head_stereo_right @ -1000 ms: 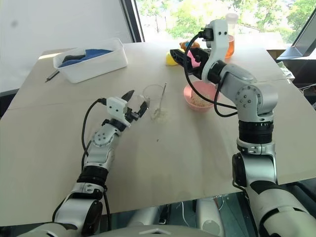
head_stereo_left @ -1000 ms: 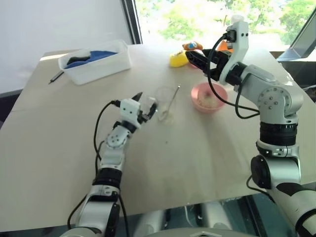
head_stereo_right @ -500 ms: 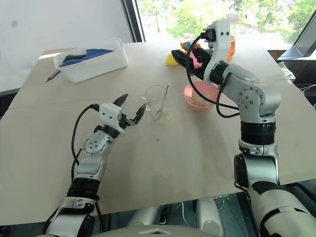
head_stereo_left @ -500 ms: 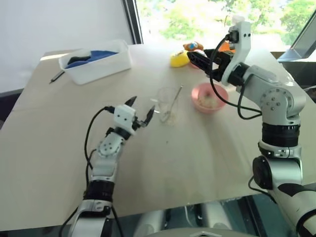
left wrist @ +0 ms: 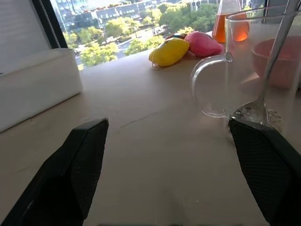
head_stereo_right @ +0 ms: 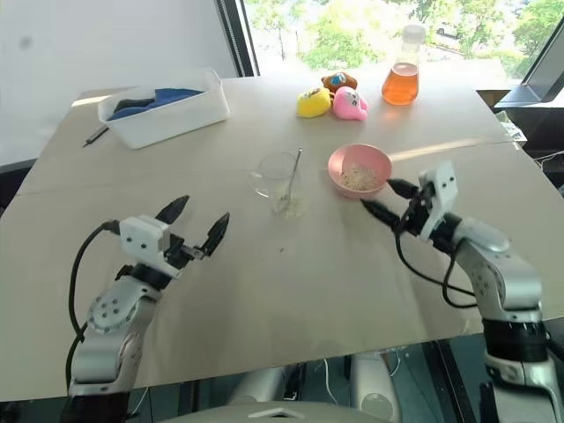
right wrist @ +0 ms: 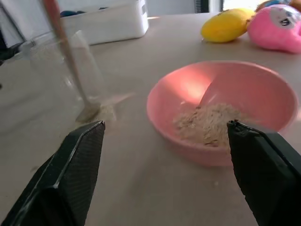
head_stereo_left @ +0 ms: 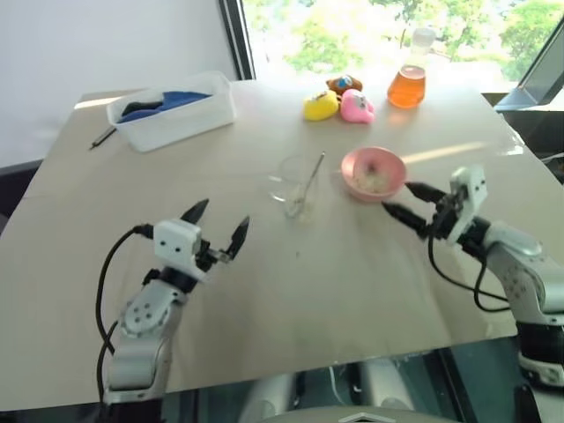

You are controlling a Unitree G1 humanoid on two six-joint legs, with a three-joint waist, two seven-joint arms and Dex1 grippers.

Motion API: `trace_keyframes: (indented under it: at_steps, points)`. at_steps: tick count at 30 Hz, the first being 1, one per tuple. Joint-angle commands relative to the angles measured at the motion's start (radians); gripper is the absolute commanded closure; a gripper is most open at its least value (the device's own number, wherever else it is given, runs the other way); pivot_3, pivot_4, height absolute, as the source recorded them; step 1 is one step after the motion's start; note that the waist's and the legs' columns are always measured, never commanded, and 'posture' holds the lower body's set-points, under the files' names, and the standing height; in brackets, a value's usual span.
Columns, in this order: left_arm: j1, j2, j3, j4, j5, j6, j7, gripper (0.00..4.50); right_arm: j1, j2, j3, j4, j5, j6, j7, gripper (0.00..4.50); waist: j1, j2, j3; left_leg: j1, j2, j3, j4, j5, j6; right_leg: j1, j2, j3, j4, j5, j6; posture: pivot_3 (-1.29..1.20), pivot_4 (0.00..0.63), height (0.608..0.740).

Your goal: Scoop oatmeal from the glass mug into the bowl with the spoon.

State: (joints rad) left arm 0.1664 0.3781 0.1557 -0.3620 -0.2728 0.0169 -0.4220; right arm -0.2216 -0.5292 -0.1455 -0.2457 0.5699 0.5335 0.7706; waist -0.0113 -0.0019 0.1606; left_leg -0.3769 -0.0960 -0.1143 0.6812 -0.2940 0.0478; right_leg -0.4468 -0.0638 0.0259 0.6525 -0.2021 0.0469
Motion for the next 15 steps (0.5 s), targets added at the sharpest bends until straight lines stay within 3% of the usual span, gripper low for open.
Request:
trace_keyframes:
  at_steps: [1, 6, 15]
  points:
    - [0.146, -0.005, -0.012, -0.082, -0.023, 0.007, -0.035, 0.08, 0.157, -0.028, -0.017, -0.094, 0.01, -0.066, 0.075, 0.23, 0.002, 0.0, 0.0, 0.0, 0.0, 0.0, 0.0, 0.0, 0.0, 0.0, 0.0, 0.0, -0.001, 0.0, 0.0, 0.0, 0.15, 0.74]
    - [0.245, -0.008, -0.01, -0.067, -0.008, -0.004, -0.046, 0.08, 0.283, -0.005, -0.057, -0.044, -0.049, -0.166, 0.029, 0.23, 0.01, 0.0, 0.0, -0.001, 0.0, 0.0, 0.0, 0.001, -0.001, 0.002, 0.0, -0.001, -0.005, 0.0, 0.0, 0.0, 0.15, 0.74]
    - [0.225, 0.034, -0.016, -0.041, 0.002, 0.035, -0.096, 0.08, 0.337, -0.014, -0.051, 0.022, -0.105, -0.297, 0.075, 0.23, 0.022, 0.0, 0.001, 0.013, 0.003, 0.0, -0.002, -0.002, 0.002, 0.016, 0.002, -0.006, -0.011, -0.002, 0.005, 0.0, 0.15, 0.74]
